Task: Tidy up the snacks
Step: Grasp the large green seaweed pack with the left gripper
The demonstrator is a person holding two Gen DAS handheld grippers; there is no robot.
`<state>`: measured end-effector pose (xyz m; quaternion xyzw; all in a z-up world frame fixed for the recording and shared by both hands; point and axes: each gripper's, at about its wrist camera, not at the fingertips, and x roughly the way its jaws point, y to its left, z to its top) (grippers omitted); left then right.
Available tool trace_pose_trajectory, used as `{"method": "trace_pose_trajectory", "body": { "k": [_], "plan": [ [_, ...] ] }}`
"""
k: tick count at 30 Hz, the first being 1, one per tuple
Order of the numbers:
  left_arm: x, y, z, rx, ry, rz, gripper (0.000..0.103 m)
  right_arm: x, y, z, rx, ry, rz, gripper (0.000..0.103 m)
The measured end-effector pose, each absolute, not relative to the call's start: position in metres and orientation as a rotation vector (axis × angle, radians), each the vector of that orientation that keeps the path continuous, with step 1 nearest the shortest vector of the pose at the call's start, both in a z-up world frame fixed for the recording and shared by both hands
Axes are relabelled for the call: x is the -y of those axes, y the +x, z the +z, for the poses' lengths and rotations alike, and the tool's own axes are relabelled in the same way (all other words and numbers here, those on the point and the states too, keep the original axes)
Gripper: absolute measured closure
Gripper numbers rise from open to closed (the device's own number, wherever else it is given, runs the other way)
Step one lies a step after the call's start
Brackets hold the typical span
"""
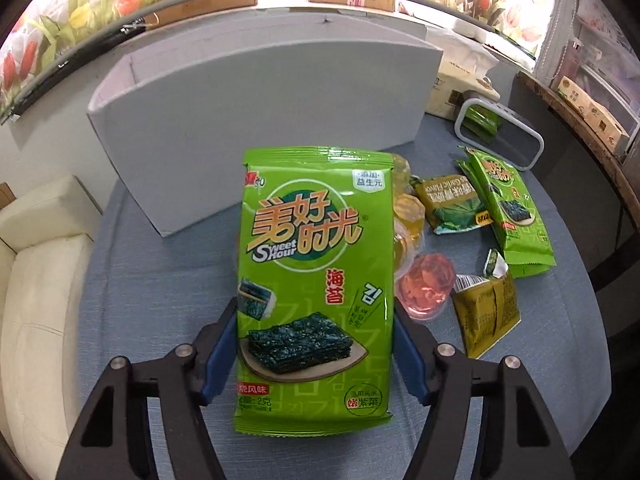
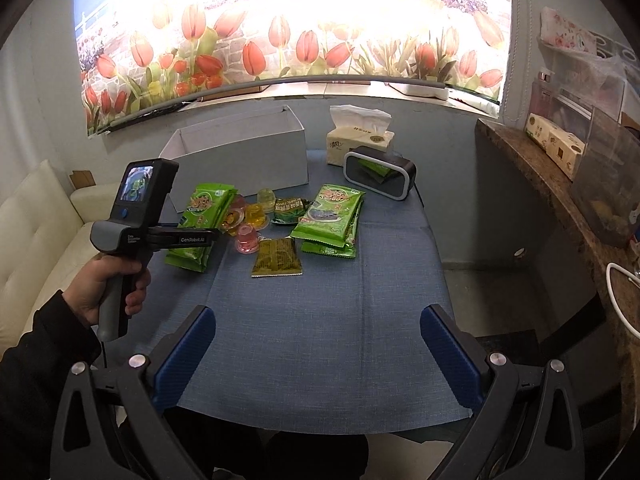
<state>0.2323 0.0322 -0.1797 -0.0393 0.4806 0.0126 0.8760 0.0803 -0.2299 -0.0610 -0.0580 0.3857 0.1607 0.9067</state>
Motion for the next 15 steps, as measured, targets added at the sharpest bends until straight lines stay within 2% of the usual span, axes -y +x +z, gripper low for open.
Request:
{"method": "trace_pose_trajectory", "body": {
  "k": [5, 8, 13, 14, 15],
  "plan": [
    [-0.0352, 0.2287, -0.1729, -0.999, -0.087, 0.013, 0.03, 0.2275, 0.0818, -0.0643, -0.801, -0.12, 0.338, 0.0],
    [-0.0391, 0.2249, -0.1723, -1.012, -0.095, 0.002, 0.024, 0.2253, 0.0812, -0.0656, -0.802, -0.122, 0.342, 0.0],
    [-0.0389, 0.2257, -0.1742, -1.014, -0.076, 0.011, 0.024, 0.2243, 0.0809, -0.0665, -0.802, -0.126, 0.341, 0.0],
    [-0.0391, 0.2255, -0.1749, -1.014, -0.077, 0.014, 0.024, 0.2248, 0.0811, -0.0668, -0.801, -0.125, 0.339, 0.0],
    [-0.0399, 0.2254, -0.1755, -1.016, -0.082, 0.014, 0.03, 0.2253, 0.0812, -0.0664, -0.803, -0.124, 0.338, 0.0]
  ]
}}
